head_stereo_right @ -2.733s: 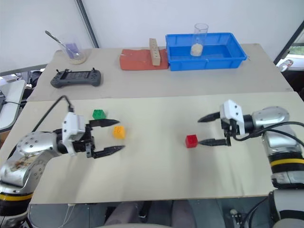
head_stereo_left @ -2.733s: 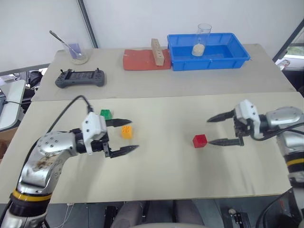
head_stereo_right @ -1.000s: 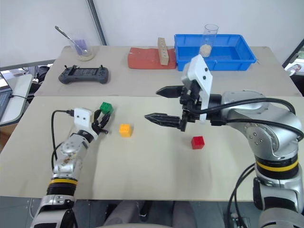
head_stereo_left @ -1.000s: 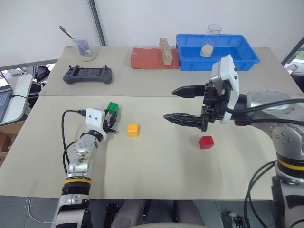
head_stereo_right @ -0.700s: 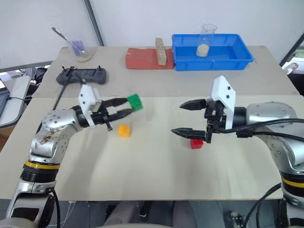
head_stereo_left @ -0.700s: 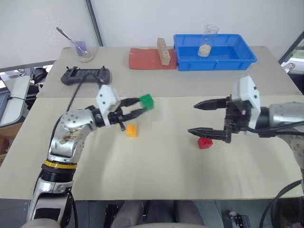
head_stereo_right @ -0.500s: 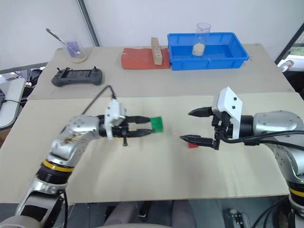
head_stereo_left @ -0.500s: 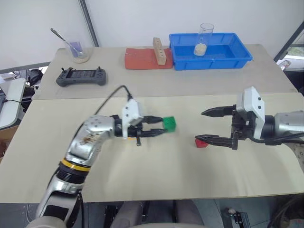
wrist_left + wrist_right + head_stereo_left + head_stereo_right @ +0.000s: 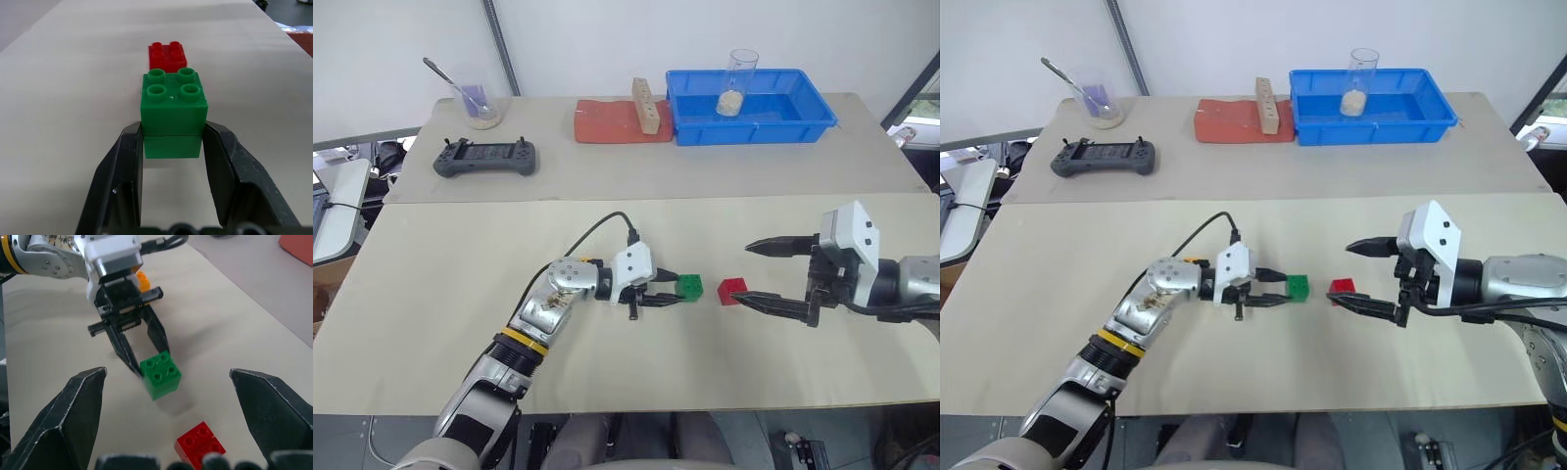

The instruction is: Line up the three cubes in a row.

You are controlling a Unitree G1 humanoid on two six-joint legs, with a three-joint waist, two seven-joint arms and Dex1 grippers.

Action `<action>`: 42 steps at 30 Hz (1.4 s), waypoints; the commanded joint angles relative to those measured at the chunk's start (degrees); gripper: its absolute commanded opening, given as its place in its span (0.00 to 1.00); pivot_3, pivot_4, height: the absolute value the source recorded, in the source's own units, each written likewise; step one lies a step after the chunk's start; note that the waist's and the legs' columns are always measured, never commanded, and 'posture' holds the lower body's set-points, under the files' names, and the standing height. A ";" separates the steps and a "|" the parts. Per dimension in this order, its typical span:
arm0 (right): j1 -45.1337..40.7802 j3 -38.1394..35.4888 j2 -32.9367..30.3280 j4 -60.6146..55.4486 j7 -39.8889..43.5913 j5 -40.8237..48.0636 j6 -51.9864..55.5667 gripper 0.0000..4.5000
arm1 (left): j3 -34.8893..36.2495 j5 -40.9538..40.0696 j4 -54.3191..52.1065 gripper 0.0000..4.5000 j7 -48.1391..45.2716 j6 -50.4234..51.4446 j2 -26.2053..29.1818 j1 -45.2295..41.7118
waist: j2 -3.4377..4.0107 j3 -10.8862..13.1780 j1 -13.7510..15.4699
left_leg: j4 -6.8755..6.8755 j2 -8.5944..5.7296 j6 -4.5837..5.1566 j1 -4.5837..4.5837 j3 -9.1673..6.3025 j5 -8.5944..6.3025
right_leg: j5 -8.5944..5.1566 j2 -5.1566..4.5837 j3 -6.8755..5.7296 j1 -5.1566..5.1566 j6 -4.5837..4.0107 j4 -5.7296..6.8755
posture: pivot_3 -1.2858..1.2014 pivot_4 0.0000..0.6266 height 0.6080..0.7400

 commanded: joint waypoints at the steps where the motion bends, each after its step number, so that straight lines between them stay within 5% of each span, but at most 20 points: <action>1: 2.24 -1.77 -1.80 -1.60 1.99 -1.32 -2.69 1.00 | -0.88 1.57 1.06 0.28 -0.19 -2.11 -1.04 -1.03 | 0.00 0.00 0.01 | 0.00 0.00 0.00 0.00 0.00 0.00 | 0.00 0.01 0.00 0.00 0.00 0.00 | 0.52 0.24 1.00; 28: 0.68 -0.79 -1.51 -0.42 1.41 -2.09 -3.43 1.00 | -1.18 6.50 7.64 0.28 2.44 -5.63 -5.18 -1.77 | -0.01 0.01 0.04 | 0.23 -0.02 0.10 -0.01 0.01 -0.06 | 0.01 0.04 -0.05 0.09 0.06 0.02 | 0.52 0.24 1.00; 35: 0.28 0.06 -1.09 0.15 1.34 -2.45 -3.80 1.00 | -0.76 5.45 4.21 0.99 0.94 -3.49 -4.10 -1.05 | -0.01 0.01 0.00 | 0.23 -0.02 0.10 -0.02 0.01 -0.06 | 0.01 0.04 -0.05 0.08 0.06 0.03 | 0.52 0.24 1.00; 42: -1.95 2.33 -0.33 1.72 1.55 -3.00 -4.51 1.00 | 1.48 4.20 -6.94 0.99 1.99 -0.29 -0.76 0.57 | -0.01 0.00 -0.10 | 0.23 -0.01 0.10 -0.02 0.01 -0.06 | 0.01 0.04 -0.03 0.07 0.06 0.03 | 0.52 0.24 1.00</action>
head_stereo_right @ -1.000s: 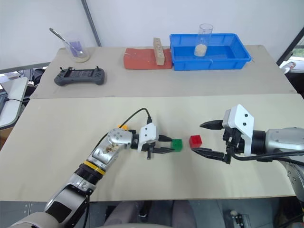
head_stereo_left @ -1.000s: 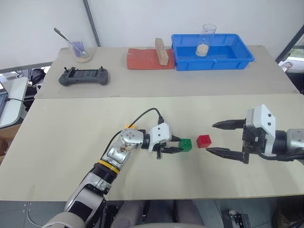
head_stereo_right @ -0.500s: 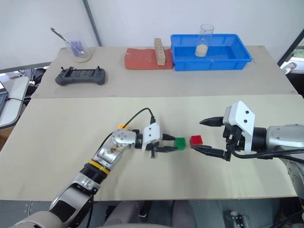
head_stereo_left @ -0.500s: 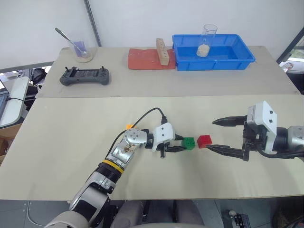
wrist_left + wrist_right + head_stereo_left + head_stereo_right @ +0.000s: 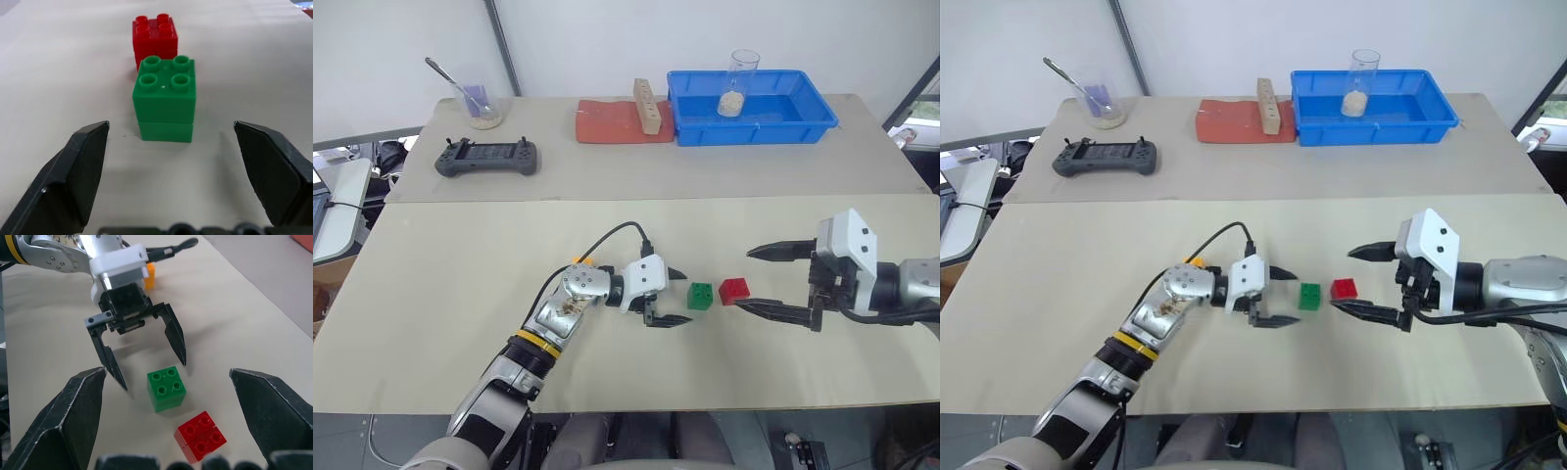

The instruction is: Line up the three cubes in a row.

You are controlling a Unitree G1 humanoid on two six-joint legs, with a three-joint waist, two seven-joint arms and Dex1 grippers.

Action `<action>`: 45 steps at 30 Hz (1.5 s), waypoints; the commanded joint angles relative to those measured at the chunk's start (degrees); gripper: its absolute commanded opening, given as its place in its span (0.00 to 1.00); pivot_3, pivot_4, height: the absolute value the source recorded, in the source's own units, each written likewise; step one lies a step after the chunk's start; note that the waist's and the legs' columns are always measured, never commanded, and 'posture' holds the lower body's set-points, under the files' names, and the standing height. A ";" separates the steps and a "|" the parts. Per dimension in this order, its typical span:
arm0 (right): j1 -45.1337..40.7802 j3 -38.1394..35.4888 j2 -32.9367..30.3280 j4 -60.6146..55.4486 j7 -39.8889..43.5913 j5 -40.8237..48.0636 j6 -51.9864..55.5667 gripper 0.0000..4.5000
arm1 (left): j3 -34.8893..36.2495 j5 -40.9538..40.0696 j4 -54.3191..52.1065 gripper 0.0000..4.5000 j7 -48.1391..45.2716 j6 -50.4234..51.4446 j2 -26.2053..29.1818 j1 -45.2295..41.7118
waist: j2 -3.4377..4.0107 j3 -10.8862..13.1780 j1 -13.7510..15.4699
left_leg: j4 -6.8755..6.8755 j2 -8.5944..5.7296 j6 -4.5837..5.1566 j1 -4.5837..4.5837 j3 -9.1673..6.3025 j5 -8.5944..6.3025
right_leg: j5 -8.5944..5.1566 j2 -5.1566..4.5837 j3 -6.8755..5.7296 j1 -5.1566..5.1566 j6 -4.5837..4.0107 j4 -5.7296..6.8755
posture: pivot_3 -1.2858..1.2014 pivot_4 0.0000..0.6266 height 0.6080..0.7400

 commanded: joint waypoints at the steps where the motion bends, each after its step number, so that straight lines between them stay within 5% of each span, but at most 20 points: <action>1: -1.81 0.03 0.17 0.14 0.07 -0.02 -1.70 1.00 | 2.87 -2.46 -9.30 0.99 0.59 2.30 1.62 -0.02 | 0.01 0.00 0.02 | 0.00 0.00 0.00 -0.01 0.00 0.00 | 0.00 0.00 0.01 -0.01 0.00 0.00 | 0.52 0.24 1.00; 11: -7.94 4.24 0.99 3.93 2.58 0.08 -2.58 1.00 | 17.14 -13.21 -24.56 0.99 2.23 15.48 12.20 -0.11 | 0.02 -0.01 -0.11 | 0.01 0.03 0.00 0.03 0.00 -0.01 | 0.00 0.16 0.01 -0.02 0.00 0.01 | 0.52 0.24 1.00; 16: -11.56 6.19 2.05 3.76 3.04 1.57 -0.63 1.00 | 26.07 -17.65 -16.80 0.99 -3.93 13.65 21.81 2.75 | 0.05 -0.03 -0.45 | 0.00 0.09 -0.01 0.05 0.00 -0.01 | 0.00 0.25 0.04 -0.07 -0.01 0.03 | 0.52 0.24 1.00; 21: -16.38 6.98 3.96 1.02 0.30 6.95 5.31 1.00 | 25.33 -16.91 -6.07 0.99 -15.63 6.25 28.93 5.08 | 0.08 -0.01 -0.21 | -0.05 0.07 -0.01 0.04 0.00 -0.02 | 0.00 0.22 0.06 -0.11 -0.02 0.00 | 0.52 0.24 1.00; 41: -29.94 8.96 10.67 -7.01 -16.14 21.01 18.63 1.00 | 16.95 -5.93 28.09 0.99 -21.10 -19.81 19.80 -7.19 | 0.07 0.00 -0.78 | -0.04 0.02 0.03 -0.09 -0.01 -0.03 | 0.02 -0.10 0.08 -0.27 0.00 0.09 | 0.52 0.24 1.00; 45: -29.43 8.81 10.30 -7.25 -16.55 20.73 18.51 1.00 | 17.04 -5.45 31.28 0.72 -21.55 -21.57 19.36 -8.42 | 0.07 0.00 -1.17 | -0.04 0.01 0.03 -0.10 -0.01 -0.03 | 0.02 -0.10 0.08 -0.31 0.00 0.15 | 0.52 0.24 1.00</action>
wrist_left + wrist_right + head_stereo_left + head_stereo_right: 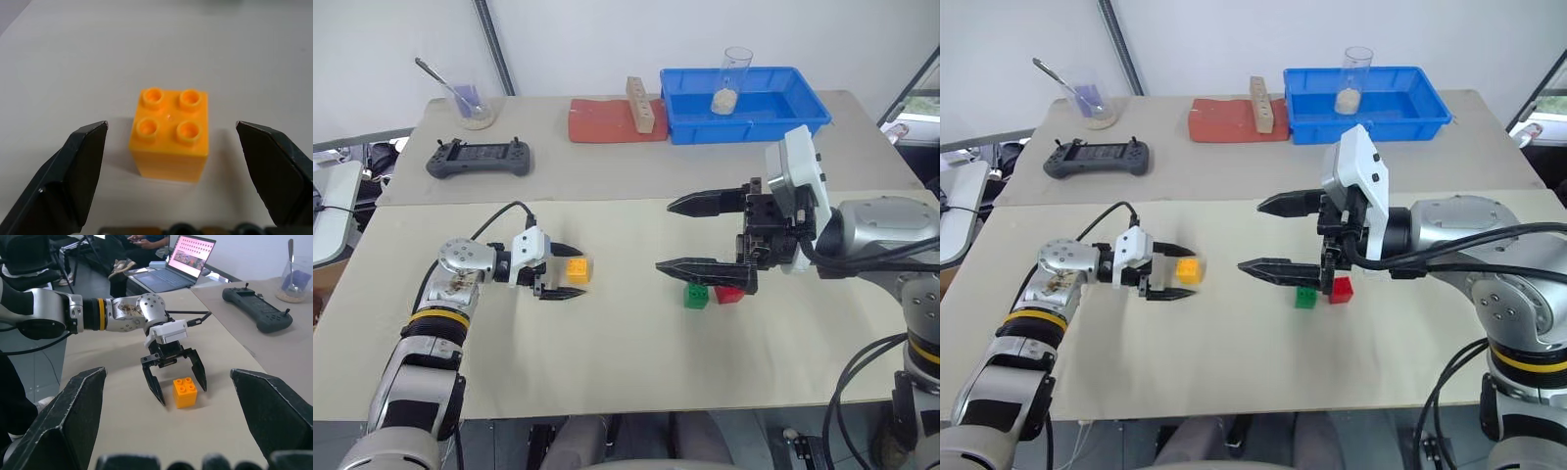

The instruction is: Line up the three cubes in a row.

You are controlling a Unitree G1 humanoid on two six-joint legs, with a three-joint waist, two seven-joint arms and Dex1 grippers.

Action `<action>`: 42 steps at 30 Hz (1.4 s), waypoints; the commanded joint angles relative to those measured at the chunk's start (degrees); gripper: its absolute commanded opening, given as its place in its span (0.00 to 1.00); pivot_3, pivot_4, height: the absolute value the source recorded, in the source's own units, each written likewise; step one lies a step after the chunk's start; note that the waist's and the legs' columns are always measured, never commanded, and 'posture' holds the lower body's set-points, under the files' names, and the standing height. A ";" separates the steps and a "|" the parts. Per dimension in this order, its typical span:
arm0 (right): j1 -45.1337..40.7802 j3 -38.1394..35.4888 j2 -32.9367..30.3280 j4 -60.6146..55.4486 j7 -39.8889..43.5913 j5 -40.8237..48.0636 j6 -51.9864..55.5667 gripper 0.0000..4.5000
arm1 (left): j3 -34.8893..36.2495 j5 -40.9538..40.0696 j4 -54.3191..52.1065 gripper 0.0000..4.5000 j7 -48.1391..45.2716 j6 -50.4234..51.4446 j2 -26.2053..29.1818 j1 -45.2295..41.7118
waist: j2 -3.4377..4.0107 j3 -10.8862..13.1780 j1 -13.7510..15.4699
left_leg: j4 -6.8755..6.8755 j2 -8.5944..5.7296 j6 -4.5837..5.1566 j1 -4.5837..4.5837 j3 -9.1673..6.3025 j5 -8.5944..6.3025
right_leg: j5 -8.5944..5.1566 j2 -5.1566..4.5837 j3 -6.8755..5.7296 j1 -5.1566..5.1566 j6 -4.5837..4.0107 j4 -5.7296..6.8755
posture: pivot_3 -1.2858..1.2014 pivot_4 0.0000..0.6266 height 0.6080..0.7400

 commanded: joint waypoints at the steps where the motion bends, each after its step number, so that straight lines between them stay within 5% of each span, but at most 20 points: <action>1: -0.29 -1.31 -0.71 -1.64 -0.72 0.73 -0.34 1.00 | 0.47 0.35 1.58 0.62 -0.69 -2.07 -0.03 -1.74 | 0.00 0.00 -0.19 | 0.00 0.00 0.00 0.00 0.00 0.00 | 0.00 0.00 0.00 0.00 0.00 0.01 | 0.52 0.24 1.00; 4: 0.16 -1.40 -0.94 -1.80 -0.84 0.60 -0.50 1.00 | 0.52 0.40 2.52 0.29 -1.23 -2.65 -0.16 -2.13 | 0.00 0.00 -0.28 | 0.01 -0.01 0.00 0.00 0.00 0.00 | 0.00 0.00 0.00 0.00 0.00 0.04 | 0.52 0.24 1.00; 9: 1.38 -1.58 -1.95 -1.80 -0.34 -0.47 -1.42 1.00 | -0.24 0.18 -1.32 0.30 -2.11 -2.22 -0.39 -0.99 | 0.00 0.00 -0.35 | 0.01 -0.01 0.01 0.00 0.00 0.00 | 0.00 0.00 0.00 -0.02 0.00 0.08 | 0.52 0.24 1.00; 18: 6.84 -3.48 -5.36 -1.80 1.36 -3.03 -3.66 1.00 | -5.36 0.03 -25.57 0.30 3.39 8.89 -4.82 8.18 | 0.00 0.00 -0.32 | 0.06 -0.04 0.04 -0.02 0.00 -0.02 | 0.00 0.00 0.05 -0.05 0.00 0.23 | 0.52 0.24 1.00; 42: 13.62 -6.37 -7.85 -1.60 3.86 -6.04 -6.26 1.00 | -12.92 7.04 -17.85 0.30 12.69 3.61 -15.67 4.61 | 0.00 0.00 1.07 | 0.19 -0.03 0.03 0.04 0.02 -0.01 | 0.02 0.02 -0.03 0.23 0.05 -0.07 | 0.52 0.24 1.00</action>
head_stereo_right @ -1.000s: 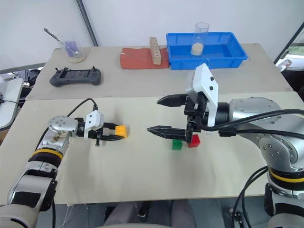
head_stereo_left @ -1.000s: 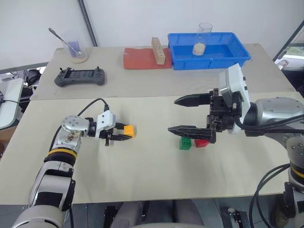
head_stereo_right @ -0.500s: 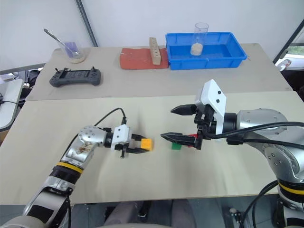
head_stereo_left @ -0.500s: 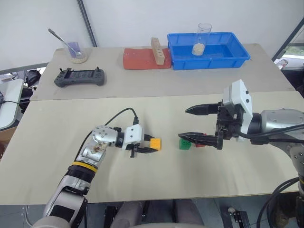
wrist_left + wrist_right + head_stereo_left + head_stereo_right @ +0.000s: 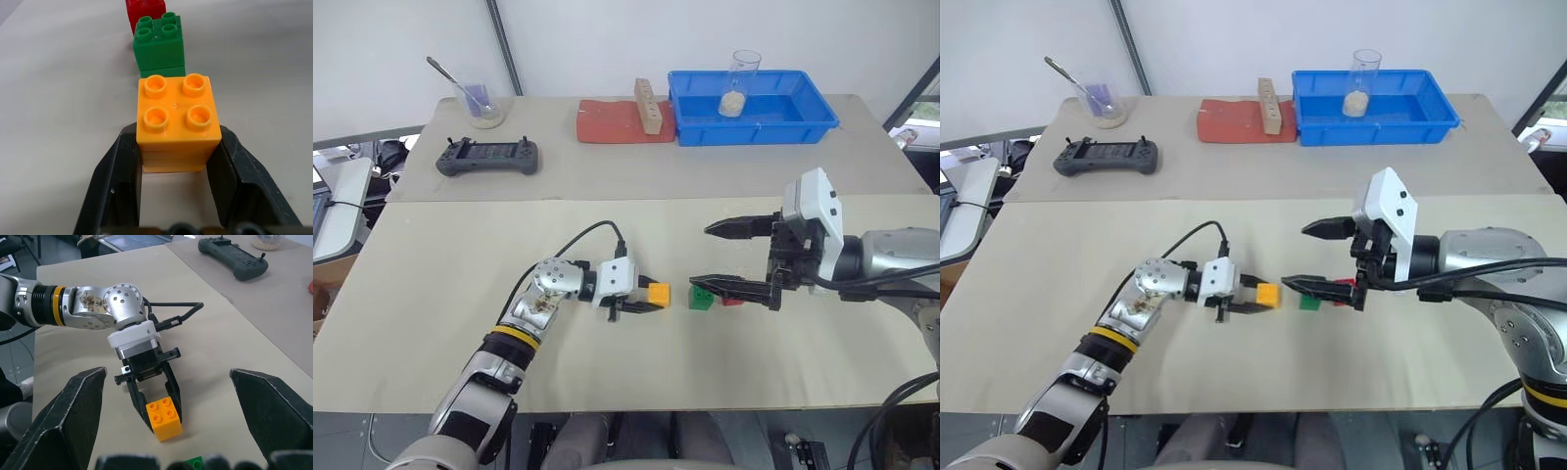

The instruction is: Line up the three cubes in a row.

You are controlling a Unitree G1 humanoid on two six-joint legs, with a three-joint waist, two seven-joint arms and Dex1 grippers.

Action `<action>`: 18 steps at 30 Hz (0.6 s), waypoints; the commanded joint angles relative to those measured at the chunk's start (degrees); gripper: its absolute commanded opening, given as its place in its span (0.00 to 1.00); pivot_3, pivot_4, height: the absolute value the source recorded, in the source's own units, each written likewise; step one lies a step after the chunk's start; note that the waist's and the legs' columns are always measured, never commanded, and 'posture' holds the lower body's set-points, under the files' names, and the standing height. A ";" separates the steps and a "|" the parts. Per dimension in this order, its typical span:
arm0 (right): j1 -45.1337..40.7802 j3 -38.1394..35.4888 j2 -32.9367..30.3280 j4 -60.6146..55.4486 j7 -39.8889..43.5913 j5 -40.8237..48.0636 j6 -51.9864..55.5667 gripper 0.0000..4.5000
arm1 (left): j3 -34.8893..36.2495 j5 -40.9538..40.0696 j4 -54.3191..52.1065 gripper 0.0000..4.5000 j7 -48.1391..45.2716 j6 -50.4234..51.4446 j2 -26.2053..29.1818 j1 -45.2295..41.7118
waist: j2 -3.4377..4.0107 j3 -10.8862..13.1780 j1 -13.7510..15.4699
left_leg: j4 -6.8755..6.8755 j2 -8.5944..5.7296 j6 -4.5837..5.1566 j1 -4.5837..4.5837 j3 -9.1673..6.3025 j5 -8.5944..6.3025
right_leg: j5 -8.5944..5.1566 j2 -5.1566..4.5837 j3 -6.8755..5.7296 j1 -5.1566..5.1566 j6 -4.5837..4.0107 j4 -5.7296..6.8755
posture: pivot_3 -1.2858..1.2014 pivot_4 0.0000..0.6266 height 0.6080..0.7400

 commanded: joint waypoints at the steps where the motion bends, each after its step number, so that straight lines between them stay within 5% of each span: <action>1: -0.14 -2.35 -0.87 -1.13 0.24 -0.14 -1.58 1.00 | -0.72 0.58 0.40 0.30 0.31 -0.60 -0.20 -0.29 | 0.00 0.00 0.00 | 0.00 0.00 0.00 0.00 0.00 0.00 | 0.00 0.00 0.00 0.00 0.00 0.00 | 0.52 0.24 1.00; 2: -0.19 -2.34 -0.86 -1.09 0.26 -0.17 -1.60 1.00 | -0.73 0.52 0.43 0.30 0.23 -0.55 -0.21 -0.26 | 0.00 0.00 0.00 | 0.00 0.00 0.00 0.00 0.00 0.00 | 0.00 0.00 0.00 0.00 0.00 0.00 | 0.52 0.24 1.00; 9: -0.28 -2.25 -0.78 -0.98 0.40 -0.33 -1.66 1.00 | -0.75 0.10 0.42 1.00 -0.04 0.10 -0.02 -0.36 | -0.01 0.00 -0.06 | 0.00 0.00 0.01 0.00 0.00 -0.01 | 0.00 0.00 0.00 0.00 0.00 -0.01 | 0.52 0.24 1.00; 18: 1.57 -3.16 -1.73 0.11 2.33 -1.92 -2.58 1.00 | 1.34 -2.08 -5.81 1.00 -3.42 3.56 7.14 3.00 | 0.00 0.00 -0.49 | -0.02 0.04 0.02 0.00 0.00 -0.02 | 0.00 0.01 0.02 -0.03 0.00 0.00 | 0.52 0.24 1.00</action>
